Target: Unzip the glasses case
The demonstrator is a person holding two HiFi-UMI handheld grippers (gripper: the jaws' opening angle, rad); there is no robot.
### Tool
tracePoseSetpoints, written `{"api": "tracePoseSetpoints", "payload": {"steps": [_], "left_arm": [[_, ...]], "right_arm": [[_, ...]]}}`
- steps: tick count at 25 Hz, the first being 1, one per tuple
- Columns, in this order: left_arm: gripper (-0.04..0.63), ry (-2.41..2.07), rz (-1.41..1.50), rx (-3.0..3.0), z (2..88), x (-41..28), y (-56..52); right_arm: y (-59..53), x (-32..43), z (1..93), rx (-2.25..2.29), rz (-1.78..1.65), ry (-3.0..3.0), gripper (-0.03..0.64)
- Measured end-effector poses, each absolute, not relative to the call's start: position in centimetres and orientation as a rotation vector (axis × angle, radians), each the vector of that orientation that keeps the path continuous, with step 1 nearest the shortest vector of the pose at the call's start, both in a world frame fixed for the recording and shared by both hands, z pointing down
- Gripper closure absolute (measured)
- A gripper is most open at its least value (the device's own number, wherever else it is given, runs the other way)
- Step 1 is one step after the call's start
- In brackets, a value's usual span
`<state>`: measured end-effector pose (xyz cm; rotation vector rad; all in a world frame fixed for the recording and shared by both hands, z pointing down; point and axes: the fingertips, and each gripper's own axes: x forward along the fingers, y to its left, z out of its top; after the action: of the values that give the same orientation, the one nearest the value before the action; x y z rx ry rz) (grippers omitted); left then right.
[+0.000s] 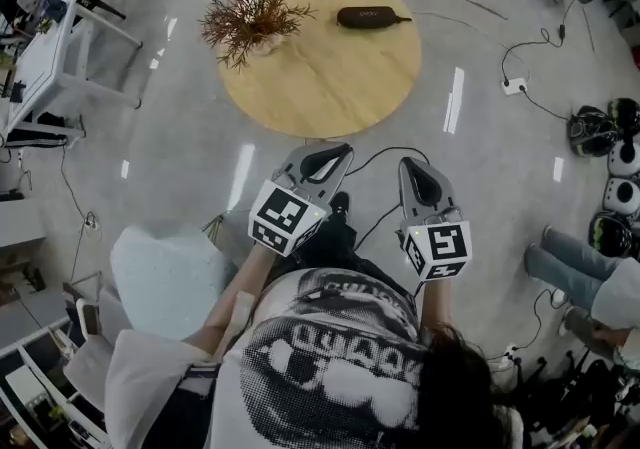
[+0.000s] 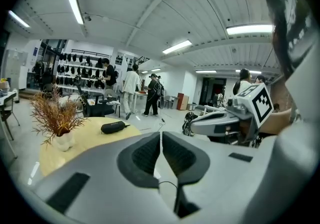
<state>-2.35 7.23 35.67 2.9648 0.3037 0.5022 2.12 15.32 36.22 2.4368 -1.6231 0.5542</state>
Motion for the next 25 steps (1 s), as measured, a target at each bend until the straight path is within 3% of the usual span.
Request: {"api": "tracePoseSetpoints", "payload": {"steps": [25], "left_arm": [[0.574,0.196,0.525,2.921,37.5,1.4,0.0]], "right_arm": [[6.4,6.9,37.3,2.302,0.556,-1.719,0.618]]}}
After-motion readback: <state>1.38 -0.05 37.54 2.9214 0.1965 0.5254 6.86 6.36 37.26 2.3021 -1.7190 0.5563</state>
